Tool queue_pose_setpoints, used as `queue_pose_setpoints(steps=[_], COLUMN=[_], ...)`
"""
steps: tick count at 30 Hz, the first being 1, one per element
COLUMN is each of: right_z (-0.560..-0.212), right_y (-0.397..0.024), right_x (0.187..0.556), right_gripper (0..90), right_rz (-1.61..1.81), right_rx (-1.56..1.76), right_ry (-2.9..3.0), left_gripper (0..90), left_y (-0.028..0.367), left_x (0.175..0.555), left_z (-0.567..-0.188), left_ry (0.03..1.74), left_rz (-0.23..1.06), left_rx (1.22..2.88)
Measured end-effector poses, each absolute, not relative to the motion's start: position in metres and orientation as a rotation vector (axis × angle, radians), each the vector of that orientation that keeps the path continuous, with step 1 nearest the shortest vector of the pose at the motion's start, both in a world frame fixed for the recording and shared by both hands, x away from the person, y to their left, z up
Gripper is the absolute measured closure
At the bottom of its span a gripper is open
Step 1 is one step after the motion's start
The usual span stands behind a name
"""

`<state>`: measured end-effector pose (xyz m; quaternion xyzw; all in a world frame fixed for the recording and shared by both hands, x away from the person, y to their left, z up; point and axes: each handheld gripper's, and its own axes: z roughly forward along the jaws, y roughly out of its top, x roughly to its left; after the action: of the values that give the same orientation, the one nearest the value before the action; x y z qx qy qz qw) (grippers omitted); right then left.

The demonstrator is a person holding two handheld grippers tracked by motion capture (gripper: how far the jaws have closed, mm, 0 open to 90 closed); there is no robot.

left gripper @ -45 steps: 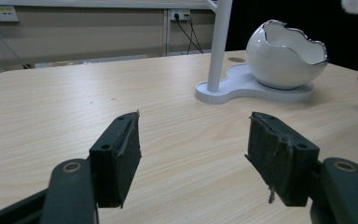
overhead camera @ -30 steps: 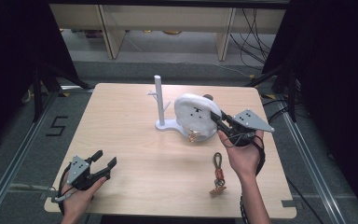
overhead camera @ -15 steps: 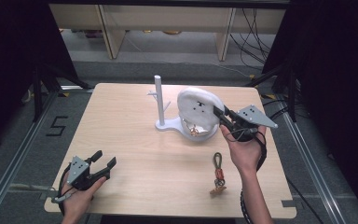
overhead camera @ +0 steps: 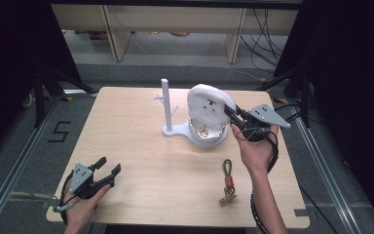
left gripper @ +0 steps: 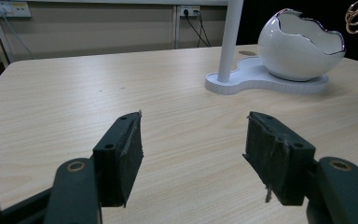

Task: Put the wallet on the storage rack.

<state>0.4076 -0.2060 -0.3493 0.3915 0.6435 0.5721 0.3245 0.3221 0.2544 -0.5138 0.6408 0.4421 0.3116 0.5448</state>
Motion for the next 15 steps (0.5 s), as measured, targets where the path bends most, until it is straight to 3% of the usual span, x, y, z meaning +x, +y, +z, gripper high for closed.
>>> queue_pose_setpoints(steps=[15], right_z=[-0.349], right_y=[-0.210], right_x=[0.421], right_gripper=[77.4], right_rz=[1.459], right_rx=[1.053], right_ry=[1.686], left_gripper=[35.4], left_y=[0.254], left_x=[0.322], left_z=[-0.514], left_ry=[1.040], left_rz=[0.737], left_rx=[1.517])
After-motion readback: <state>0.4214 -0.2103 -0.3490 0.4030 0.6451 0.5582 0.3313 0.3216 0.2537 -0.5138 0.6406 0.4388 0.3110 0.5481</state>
